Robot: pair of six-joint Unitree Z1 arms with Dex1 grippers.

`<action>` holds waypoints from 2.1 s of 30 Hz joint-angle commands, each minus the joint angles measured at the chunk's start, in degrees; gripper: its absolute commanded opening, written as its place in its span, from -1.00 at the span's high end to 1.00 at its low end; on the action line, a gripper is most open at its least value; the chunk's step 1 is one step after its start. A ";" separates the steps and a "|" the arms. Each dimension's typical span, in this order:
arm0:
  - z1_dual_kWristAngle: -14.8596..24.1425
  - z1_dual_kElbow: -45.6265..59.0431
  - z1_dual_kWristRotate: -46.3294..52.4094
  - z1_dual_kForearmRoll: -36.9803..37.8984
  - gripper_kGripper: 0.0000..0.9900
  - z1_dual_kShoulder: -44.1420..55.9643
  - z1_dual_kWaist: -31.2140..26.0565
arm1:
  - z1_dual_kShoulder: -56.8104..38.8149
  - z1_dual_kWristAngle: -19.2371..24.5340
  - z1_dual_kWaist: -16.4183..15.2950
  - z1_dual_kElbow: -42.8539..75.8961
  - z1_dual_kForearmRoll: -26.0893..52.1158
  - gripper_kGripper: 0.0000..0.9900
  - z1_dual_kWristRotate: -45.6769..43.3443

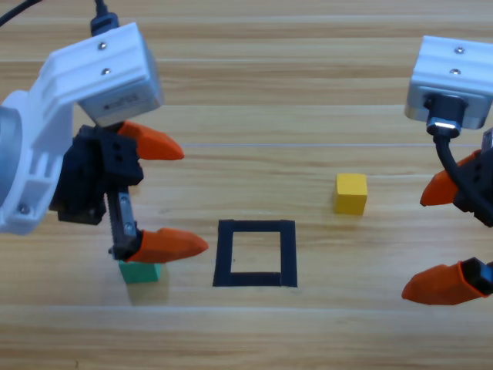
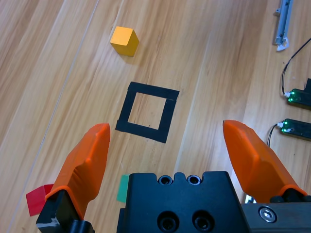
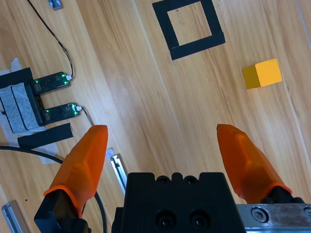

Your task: Stack the blocks in the rectangular block: red at the bottom, yellow in the middle, green on top

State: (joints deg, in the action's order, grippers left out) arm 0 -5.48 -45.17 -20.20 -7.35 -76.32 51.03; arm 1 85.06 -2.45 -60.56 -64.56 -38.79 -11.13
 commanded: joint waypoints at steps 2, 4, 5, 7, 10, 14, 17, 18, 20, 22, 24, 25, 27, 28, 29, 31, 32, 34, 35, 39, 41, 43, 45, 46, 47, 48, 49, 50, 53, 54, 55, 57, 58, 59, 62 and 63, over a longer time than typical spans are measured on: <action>0.56 0.96 0.60 -0.48 -1.00 0.03 1.27 | 2.48 -1.07 -1.58 0.14 -0.68 -1.00 -0.21; 0.64 0.96 0.69 -0.48 -1.00 0.03 1.27 | 2.39 -1.07 -1.58 0.40 -0.68 -1.00 0.05; 0.56 0.96 0.69 -0.48 -1.00 0.03 1.27 | 2.30 -1.07 -1.58 0.49 -0.68 -1.00 0.49; 0.64 0.96 0.69 -0.48 -1.00 -0.06 1.27 | 1.42 -0.89 -1.58 0.75 -0.68 -1.00 1.37; 1.17 1.05 1.04 -0.48 -1.00 -0.50 1.27 | 0.45 3.50 -1.49 0.66 -0.50 -1.00 5.33; 3.63 0.96 3.85 -1.00 -1.00 -0.50 1.27 | 1.33 13.26 -1.32 0.75 1.35 -1.00 13.33; 8.55 -0.27 10.97 -0.83 -1.00 -1.12 1.09 | 3.97 19.68 -1.32 -0.21 1.52 -1.00 21.06; 11.37 -1.59 15.37 -1.09 -0.96 -1.91 1.09 | 4.94 22.14 -1.32 -0.65 1.52 -1.00 23.79; 17.26 -5.54 24.51 -4.96 -0.91 -3.40 1.09 | 6.61 25.65 -1.32 -0.92 2.31 -1.00 28.00; 20.60 -9.41 33.30 -9.88 -0.92 -3.75 0.74 | 9.07 27.85 -1.32 -1.36 3.54 -1.00 30.55; 21.39 -12.13 40.77 -13.48 -0.92 -3.84 -0.40 | 10.65 29.08 -0.96 -2.15 3.54 -1.00 32.57; 21.91 -13.54 44.28 -15.68 -0.92 -4.28 -0.84 | 11.53 31.63 -0.96 -2.68 3.54 -1.00 33.63; 23.32 -18.29 51.67 -22.98 -0.92 -6.83 -1.54 | 13.29 33.91 -0.79 -3.82 3.10 -1.00 35.30; 23.85 -20.48 54.13 -25.97 -0.92 -8.59 -1.72 | 14.25 33.74 -0.79 -4.35 2.05 -1.00 37.23; 24.20 -22.59 56.15 -28.95 -0.92 -10.17 -2.07 | 15.40 33.74 -0.79 -5.40 0.20 -1.00 39.96; 24.29 -26.11 59.49 -33.96 -0.92 -12.72 -3.74 | 18.12 33.83 -0.44 -8.39 -2.35 -1.00 40.75; 24.29 -26.64 60.98 -35.02 -0.92 -13.24 -4.80 | 19.18 33.74 0.09 -9.53 -3.31 -1.00 41.63; 24.20 -27.78 63.79 -36.51 -0.92 -14.21 -6.99 | 21.81 33.65 0.88 -13.13 -6.65 -1.00 44.44; 24.02 -28.57 65.29 -37.65 -0.92 -14.74 -8.57 | 23.31 32.16 1.67 -15.33 -8.15 -1.00 45.14; 23.93 -34.63 71.44 -44.33 -0.92 -18.78 -12.27 | 29.02 23.37 6.77 -20.87 -10.34 -1.00 45.05; 23.85 -38.06 74.08 -47.59 -0.92 -21.86 -13.76 | 31.57 18.97 9.23 -22.54 -10.34 -1.00 45.32; 23.85 -40.08 76.63 -49.52 -0.92 -24.49 -14.81 | 32.89 18.18 9.85 -23.33 -10.34 -1.00 46.72; 22.88 -41.84 79.18 -51.54 -0.92 -27.31 -16.22 | 33.59 17.65 10.90 -23.42 -10.34 -1.00 48.48; 22.35 -42.54 79.70 -51.98 -0.92 -28.63 -16.92 | 34.03 17.39 11.60 -23.42 -10.26 -1.00 49.10; 21.83 -43.25 80.67 -52.60 -0.92 -29.77 -17.45 | 34.20 17.39 12.04 -23.33 -10.34 -1.00 49.63; 21.74 -44.13 81.28 -53.30 -0.92 -30.91 -17.80 | 34.29 17.48 12.57 -23.07 -10.34 -1.00 50.06; 21.39 -45.27 81.99 -54.18 -0.92 -32.14 -18.15 | 34.38 17.57 13.10 -22.80 -10.26 -1.00 51.03; 21.39 -46.67 82.60 -55.41 -0.92 -33.28 -18.42 | 34.56 17.65 13.45 -22.71 -10.26 -1.00 51.65; 21.39 -50.45 83.83 -58.05 -0.92 -36.10 -19.21 | 35.79 17.48 13.98 -23.07 -10.17 -1.00 53.23; 21.30 -51.95 84.19 -59.01 -0.92 -37.24 -19.56 | 36.40 17.22 14.06 -23.33 -10.17 -1.00 53.67; 21.03 -53.18 84.45 -59.80 -0.92 -38.21 -20.18 | 37.10 16.86 14.15 -23.59 -10.08 -1.00 54.28; 20.51 -55.11 85.33 -61.03 -0.92 -40.14 -21.14 | 38.25 16.42 14.33 -24.03 -9.82 -1.00 54.55; 20.07 -55.90 85.68 -61.65 -0.92 -41.19 -21.67 | 38.69 15.55 14.33 -24.03 -9.20 -1.00 54.55; 19.19 -56.96 86.12 -62.44 -0.92 -42.42 -22.64 | 38.95 15.19 14.33 -24.03 -8.76 -1.00 54.55; 16.90 -58.63 86.47 -63.32 -0.92 -45.33 -24.66 | 40.18 13.96 14.33 -24.03 -7.36 -1.00 54.37; 16.02 -58.63 86.47 -63.32 -0.92 -45.85 -25.27 | 40.80 13.44 14.33 -24.03 -6.56 -1.00 54.11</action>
State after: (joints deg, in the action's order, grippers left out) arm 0 13.26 -103.09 65.88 -70.09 -116.43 30.18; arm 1 120.46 13.56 -47.98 -88.28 -48.15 43.41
